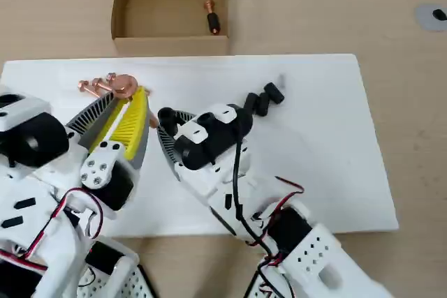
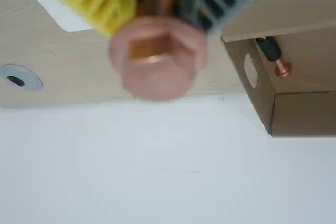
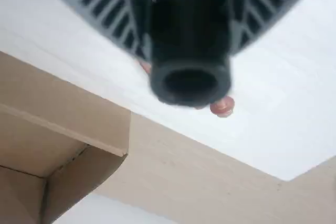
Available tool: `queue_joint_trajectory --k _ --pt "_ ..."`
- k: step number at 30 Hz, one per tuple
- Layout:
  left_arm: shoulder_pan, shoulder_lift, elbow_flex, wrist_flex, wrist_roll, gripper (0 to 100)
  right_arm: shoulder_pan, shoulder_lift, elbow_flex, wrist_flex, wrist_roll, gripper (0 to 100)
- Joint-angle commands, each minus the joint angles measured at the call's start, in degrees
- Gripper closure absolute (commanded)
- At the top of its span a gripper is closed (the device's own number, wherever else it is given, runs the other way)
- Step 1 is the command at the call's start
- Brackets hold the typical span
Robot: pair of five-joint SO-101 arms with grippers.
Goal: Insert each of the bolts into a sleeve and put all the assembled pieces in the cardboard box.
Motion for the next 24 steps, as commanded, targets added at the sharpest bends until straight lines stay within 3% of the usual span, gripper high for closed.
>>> queue_joint_trajectory --k 1,24 --pt "0.6 0.0 -0.1 -0.4 0.5 99 -0.9 -1.6 -0.6 -1.7 -0.5 98.8" --pt "0.2 0.0 4.7 -4.7 1.4 99 -2.2 -1.4 -0.2 -4.6 -3.6 98.8"
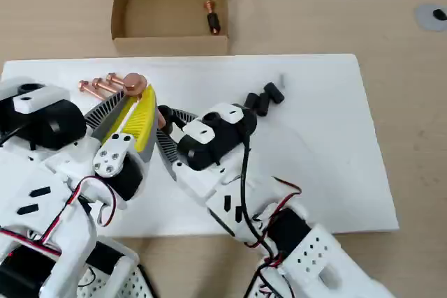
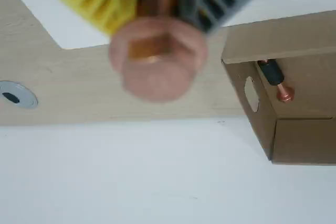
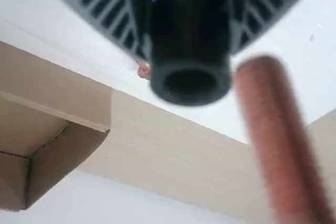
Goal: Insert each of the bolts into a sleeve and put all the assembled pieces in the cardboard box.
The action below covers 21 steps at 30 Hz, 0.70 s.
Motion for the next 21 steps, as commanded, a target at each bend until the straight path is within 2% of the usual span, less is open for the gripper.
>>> queue_joint_trajectory --k 1,4,12,18,21 --pt "0.2 -0.2 -0.1 -2.1 -0.1 99 -0.9 -1.4 -0.3 -1.3 -0.7 98.8" --pt "-0.1 -0.2 2.2 -3.3 -0.1 99 -0.9 -1.4 -0.3 -1.3 -0.7 98.8" --pt "-6.3 -0.4 9.4 -9.6 0.3 99 -0.9 -1.5 -0.3 -1.2 -0.7 98.8" --pt "-7.1 -0.5 6.8 -9.5 0.4 99 -0.9 -1.2 -0.2 -1.2 -0.7 98.8" --pt "-6.9 -0.2 3.8 -9.6 2.9 99 -0.9 -1.2 -0.2 -1.2 -0.7 98.8"
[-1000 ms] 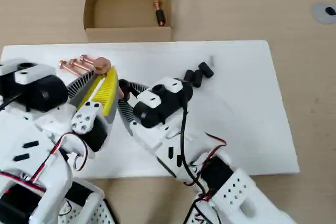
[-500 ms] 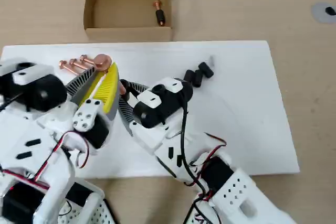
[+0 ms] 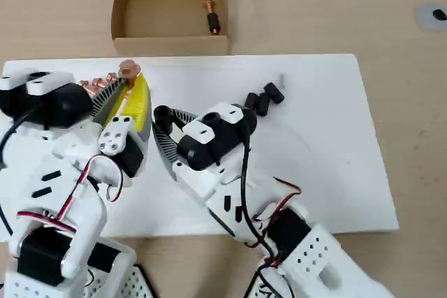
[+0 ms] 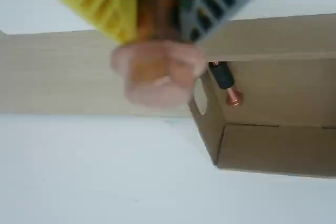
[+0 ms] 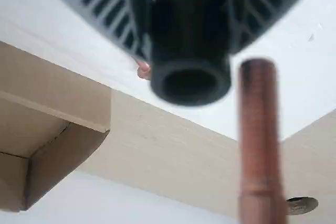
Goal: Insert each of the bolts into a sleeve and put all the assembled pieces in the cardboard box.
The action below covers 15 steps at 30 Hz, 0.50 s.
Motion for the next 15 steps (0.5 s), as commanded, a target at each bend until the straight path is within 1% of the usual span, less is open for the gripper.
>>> queue_joint_trajectory --k 1,6,15 --pt "-0.5 -0.2 -5.9 -1.7 2.6 99 -1.0 -1.2 -0.2 -1.2 -0.7 98.8" --pt "-0.4 -0.1 -8.2 -1.8 5.5 99 -1.0 -1.2 -0.2 -1.3 -0.7 98.8" --pt "1.9 0.0 -7.4 -1.8 5.3 99 -1.0 -1.2 -0.2 -1.4 -0.7 98.8"
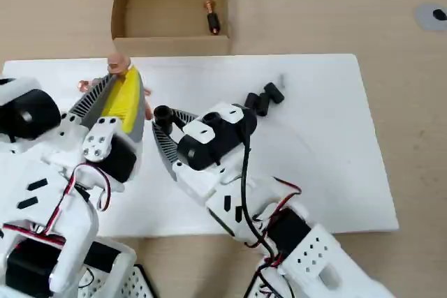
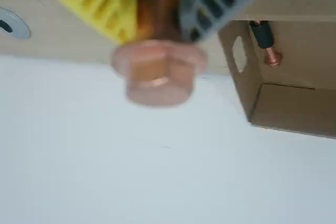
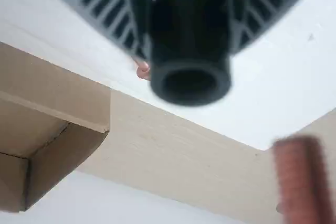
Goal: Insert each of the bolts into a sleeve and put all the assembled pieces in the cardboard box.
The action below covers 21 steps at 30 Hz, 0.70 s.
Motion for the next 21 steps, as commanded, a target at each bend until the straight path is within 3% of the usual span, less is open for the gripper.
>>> queue_joint_trajectory --k 1,10,21 --pt "0.9 0.4 -1.8 -1.8 0.1 99 -1.0 -1.3 -0.2 -1.4 -0.5 98.8" --pt "0.9 1.7 2.9 -7.8 0.2 99 -1.0 -1.5 -0.3 -1.4 -0.5 98.8" --pt "2.3 1.7 2.9 -4.4 0.3 99 -1.0 -1.3 -0.3 -1.4 -0.5 98.8"
